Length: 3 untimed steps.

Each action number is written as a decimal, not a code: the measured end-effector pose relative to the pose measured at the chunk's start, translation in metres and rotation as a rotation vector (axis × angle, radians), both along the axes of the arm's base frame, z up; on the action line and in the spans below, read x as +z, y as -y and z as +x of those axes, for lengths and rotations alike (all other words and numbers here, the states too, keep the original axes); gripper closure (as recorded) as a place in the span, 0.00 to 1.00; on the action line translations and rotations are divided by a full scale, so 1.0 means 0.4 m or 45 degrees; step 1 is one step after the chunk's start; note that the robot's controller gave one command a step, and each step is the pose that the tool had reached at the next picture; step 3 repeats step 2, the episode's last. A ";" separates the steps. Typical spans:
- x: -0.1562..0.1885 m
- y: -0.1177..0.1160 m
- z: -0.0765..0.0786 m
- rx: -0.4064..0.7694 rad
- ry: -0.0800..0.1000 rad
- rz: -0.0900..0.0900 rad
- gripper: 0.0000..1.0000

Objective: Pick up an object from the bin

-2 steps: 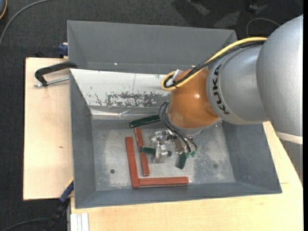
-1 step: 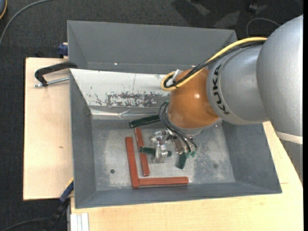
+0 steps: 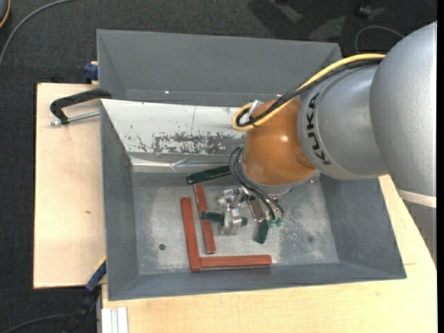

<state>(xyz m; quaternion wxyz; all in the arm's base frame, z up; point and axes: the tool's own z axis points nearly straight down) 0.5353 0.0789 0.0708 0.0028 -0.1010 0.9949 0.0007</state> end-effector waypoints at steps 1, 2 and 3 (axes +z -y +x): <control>0.000 0.056 0.007 0.490 0.001 -0.003 1.00; 0.350 -0.028 0.094 0.487 0.016 -0.002 1.00; 0.350 -0.028 0.094 0.487 0.016 -0.002 1.00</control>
Offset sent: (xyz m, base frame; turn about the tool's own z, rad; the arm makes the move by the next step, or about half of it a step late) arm 0.0017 -0.0226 -0.0008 -0.3858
